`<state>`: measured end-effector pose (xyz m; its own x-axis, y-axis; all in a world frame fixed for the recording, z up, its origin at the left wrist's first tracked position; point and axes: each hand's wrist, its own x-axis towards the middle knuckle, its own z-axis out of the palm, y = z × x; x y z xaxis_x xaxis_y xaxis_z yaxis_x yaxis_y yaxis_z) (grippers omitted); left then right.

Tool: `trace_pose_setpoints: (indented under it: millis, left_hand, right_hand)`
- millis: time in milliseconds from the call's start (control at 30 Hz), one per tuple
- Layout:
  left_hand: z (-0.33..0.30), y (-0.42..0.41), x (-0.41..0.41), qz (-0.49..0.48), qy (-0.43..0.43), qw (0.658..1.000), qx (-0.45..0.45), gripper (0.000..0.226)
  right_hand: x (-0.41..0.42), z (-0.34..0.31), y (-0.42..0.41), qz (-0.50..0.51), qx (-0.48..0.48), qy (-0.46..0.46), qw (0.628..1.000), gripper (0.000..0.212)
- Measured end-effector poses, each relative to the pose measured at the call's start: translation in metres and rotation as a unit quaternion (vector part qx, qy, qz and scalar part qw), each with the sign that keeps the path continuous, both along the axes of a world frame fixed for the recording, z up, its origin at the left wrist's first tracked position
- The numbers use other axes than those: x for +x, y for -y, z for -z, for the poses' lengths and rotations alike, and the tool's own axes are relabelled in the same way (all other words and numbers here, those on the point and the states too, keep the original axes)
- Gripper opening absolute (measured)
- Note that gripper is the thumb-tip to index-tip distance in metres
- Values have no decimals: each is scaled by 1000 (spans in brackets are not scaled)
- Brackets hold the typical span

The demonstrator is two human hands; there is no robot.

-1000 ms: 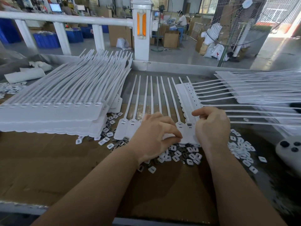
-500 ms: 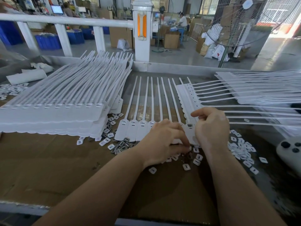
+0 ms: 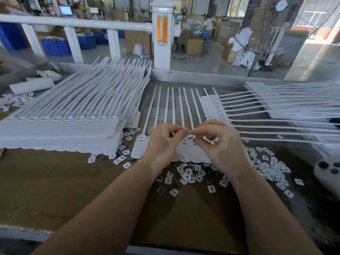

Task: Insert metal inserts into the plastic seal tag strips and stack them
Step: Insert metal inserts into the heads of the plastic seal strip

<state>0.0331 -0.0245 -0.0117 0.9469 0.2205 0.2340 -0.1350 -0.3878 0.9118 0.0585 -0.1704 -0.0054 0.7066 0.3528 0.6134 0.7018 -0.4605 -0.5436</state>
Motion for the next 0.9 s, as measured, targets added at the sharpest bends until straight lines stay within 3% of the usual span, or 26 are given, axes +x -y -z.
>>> trace_pose_setpoints:
  millis: [333,433,533,600,900]
  left_hand:
    - [-1,0,-2,39,-16,999,-2,21]
    - [1,3,-3,66,7,994,90,18]
    - [7,5,-2,84,16,963,254,22]
    - [9,3,-1,80,6,950,302,24]
    - [11,-4,1,57,-4,956,288,22]
  right_hand:
    - [-3,0,-1,20,-34,78,996,6]
    - [1,1,4,84,-24,49,995,7]
    - [6,4,9,168,-25,22,985,7]
    - [7,5,10,204,-39,2,978,9]
    - [8,8,12,252,-100,-25,962,13]
